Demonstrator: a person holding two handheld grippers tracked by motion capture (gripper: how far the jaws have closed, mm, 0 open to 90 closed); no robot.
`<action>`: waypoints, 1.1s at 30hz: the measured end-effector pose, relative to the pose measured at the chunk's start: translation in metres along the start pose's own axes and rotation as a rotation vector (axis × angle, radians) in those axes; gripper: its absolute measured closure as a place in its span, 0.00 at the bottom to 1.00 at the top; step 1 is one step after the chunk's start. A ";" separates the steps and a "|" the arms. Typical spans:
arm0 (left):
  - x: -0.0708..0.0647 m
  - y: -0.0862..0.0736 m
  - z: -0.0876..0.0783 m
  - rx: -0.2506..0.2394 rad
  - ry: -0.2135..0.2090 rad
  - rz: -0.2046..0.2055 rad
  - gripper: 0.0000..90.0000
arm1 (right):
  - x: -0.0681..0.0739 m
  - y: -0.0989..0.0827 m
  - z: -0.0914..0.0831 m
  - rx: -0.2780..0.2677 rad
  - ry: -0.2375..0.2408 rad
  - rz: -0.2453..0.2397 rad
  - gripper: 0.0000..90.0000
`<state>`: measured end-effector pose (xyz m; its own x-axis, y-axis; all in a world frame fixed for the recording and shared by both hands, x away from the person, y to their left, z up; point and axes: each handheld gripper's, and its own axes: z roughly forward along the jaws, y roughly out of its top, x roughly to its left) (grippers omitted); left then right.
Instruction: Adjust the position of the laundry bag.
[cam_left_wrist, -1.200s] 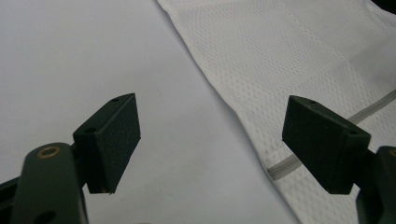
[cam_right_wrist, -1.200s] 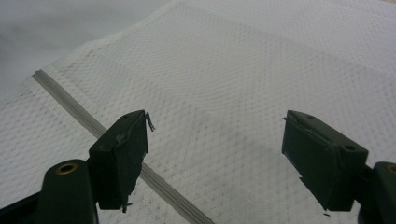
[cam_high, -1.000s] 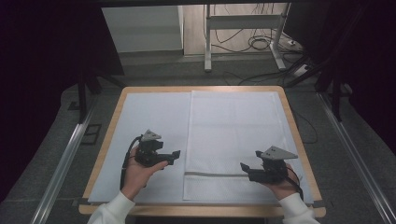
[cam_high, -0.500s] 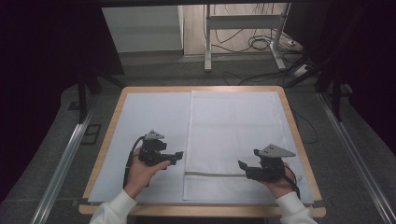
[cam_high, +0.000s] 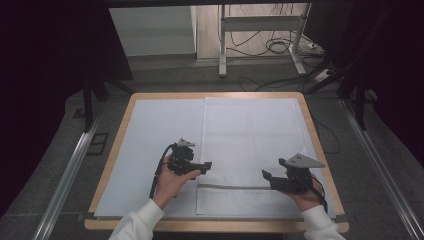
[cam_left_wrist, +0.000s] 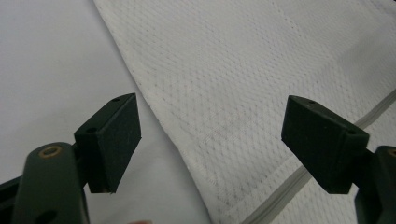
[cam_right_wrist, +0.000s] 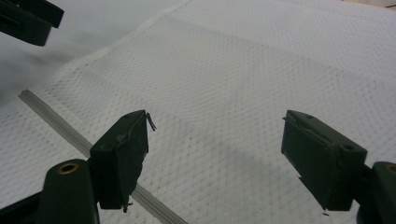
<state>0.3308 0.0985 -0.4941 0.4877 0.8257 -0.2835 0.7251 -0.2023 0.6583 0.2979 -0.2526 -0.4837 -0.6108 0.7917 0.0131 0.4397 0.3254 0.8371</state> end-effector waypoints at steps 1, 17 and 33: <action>-0.001 0.000 0.002 0.003 0.006 0.000 0.22 | 0.000 0.000 -0.001 0.001 -0.002 -0.003 0.25; 0.002 -0.016 0.005 0.081 -0.038 -0.075 0.26 | 0.001 -0.001 -0.001 0.010 -0.013 -0.009 0.25; 0.003 -0.022 0.011 0.123 -0.086 -0.097 0.37 | -0.001 0.000 -0.002 0.003 -0.020 -0.008 0.25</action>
<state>0.3215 0.0996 -0.5174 0.4482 0.7976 -0.4036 0.8223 -0.1907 0.5362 0.2969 -0.2549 -0.4828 -0.6013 0.7990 -0.0049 0.4366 0.3337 0.8355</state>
